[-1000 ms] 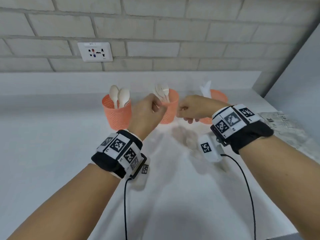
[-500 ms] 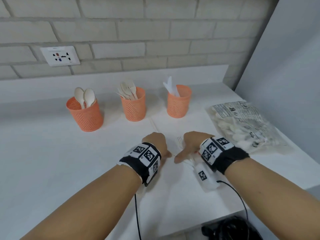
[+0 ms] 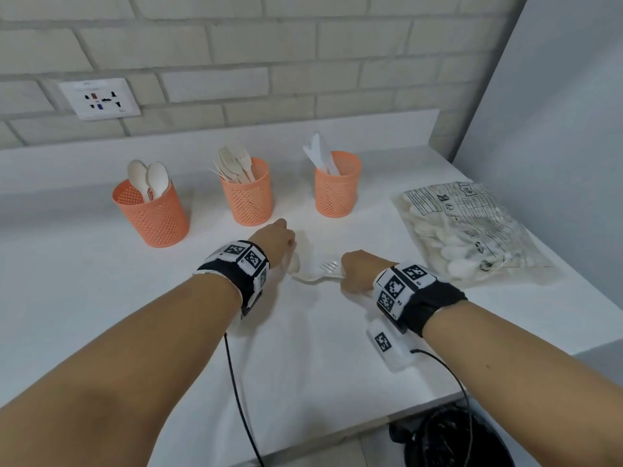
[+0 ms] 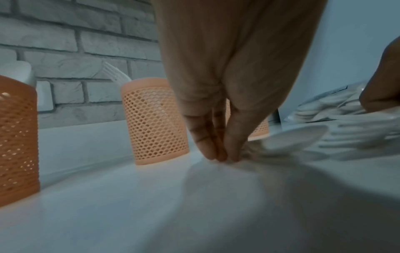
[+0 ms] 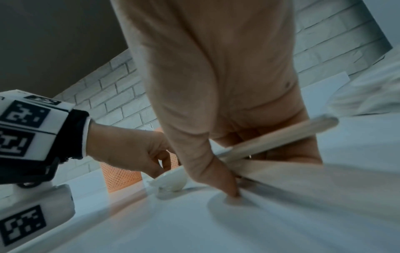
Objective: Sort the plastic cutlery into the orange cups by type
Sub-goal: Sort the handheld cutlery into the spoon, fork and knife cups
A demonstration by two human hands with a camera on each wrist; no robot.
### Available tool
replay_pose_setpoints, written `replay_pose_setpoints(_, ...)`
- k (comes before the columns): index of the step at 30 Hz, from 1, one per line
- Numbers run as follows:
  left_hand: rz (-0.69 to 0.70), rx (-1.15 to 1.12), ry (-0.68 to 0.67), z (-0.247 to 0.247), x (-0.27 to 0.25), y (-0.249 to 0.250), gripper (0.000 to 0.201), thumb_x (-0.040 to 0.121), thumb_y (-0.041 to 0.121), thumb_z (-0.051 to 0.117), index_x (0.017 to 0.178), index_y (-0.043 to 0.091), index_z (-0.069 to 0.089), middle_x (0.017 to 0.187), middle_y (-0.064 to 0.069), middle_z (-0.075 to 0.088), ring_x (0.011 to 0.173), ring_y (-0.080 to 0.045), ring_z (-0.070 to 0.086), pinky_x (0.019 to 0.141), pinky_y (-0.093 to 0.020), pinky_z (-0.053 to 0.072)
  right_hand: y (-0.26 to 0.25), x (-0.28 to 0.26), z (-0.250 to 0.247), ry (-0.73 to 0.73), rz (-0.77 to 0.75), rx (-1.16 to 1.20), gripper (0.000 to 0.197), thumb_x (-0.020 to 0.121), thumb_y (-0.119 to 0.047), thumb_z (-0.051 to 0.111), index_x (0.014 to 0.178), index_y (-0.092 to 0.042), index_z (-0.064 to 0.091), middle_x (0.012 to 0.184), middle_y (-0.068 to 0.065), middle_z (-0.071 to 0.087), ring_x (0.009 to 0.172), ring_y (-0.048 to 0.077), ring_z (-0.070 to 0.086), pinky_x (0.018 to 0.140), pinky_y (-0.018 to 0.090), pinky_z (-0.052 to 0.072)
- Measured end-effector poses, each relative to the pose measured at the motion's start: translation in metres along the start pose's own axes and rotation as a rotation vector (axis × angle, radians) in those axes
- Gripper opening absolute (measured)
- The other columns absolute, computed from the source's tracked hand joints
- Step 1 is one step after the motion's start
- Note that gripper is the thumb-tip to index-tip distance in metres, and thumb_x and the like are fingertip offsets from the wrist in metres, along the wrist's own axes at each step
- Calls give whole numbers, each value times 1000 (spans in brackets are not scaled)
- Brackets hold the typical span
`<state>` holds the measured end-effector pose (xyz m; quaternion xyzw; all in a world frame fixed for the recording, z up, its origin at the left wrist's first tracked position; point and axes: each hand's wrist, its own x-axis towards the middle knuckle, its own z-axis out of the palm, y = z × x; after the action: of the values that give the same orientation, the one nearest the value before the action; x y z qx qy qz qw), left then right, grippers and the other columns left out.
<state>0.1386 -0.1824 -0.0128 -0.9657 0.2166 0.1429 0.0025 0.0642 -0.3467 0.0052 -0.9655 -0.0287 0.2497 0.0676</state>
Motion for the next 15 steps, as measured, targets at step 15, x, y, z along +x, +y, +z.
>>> replay_pose_setpoints(15, -68, -621, 420, -8, -41, 2, 15, 99, 12, 37, 103, 1, 46, 88, -17, 61, 74, -27, 56, 65, -31, 40, -14, 0, -22, 200, -26, 795, 24, 96, -9, 31, 115, 2, 41, 95, 15, 52, 65, 27, 62, 59, 35, 50)
